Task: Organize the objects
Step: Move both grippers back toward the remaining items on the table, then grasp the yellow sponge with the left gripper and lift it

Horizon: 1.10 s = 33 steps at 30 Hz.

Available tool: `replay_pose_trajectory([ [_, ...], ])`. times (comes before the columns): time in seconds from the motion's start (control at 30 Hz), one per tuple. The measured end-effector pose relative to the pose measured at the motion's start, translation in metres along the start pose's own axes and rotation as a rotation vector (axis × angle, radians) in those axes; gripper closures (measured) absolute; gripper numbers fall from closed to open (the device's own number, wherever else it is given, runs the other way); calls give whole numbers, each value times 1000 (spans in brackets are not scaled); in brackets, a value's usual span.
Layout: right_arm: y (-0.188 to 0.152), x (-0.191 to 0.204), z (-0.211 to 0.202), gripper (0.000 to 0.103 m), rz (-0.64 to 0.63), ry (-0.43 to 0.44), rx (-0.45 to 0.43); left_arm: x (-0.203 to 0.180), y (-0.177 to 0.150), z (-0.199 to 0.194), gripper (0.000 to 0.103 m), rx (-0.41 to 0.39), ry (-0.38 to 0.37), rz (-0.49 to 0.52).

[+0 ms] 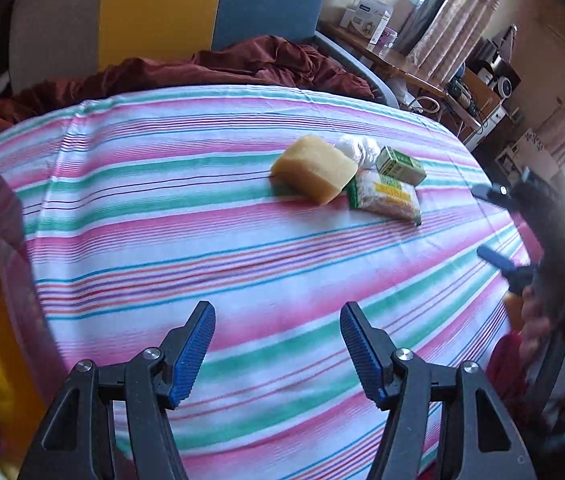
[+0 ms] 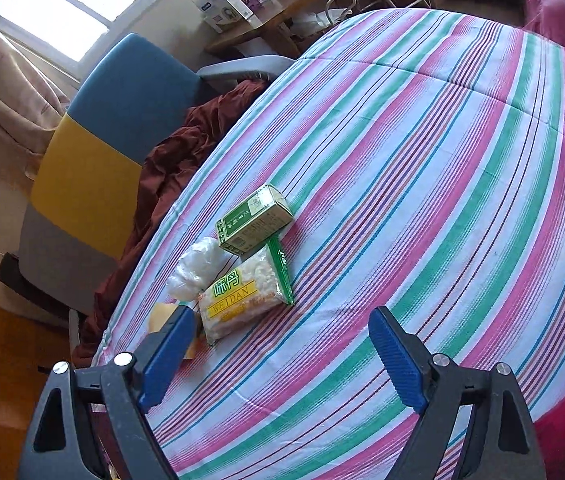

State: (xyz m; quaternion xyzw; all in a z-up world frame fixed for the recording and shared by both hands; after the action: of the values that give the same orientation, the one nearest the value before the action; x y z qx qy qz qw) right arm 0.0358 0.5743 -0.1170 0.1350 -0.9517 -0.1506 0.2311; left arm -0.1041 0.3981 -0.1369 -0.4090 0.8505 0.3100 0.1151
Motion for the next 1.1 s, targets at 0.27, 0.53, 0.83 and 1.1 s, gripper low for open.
replay_pose_trajectory([
  [0.27,-2,7,1,12,5,53,23,-5,53,50,37,22,-108,-218],
  [0.53,-7,12,6,11,15,102,68,2,102,94,34,-7,-89,-380],
  [0.83,-11,13,10,10,26,129,101,1,118,131,24,-6,49,-361],
  [1.1,-8,11,9,10,27,120,89,-17,86,113,50,22,23,-56],
])
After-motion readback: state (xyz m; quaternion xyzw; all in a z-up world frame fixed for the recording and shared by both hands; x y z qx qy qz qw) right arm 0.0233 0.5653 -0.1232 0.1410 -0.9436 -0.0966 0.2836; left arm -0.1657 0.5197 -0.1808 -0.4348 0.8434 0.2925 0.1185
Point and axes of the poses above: each gripper's, at about its wrist camera, not at the fingertips, and z roughly the way its jaws point, x to its left, y to its top, the point moved 10 cm from there along z, roughly the way its jaws point, and after that the axes turned 11 degrees about -y, right-handed, at the moved point
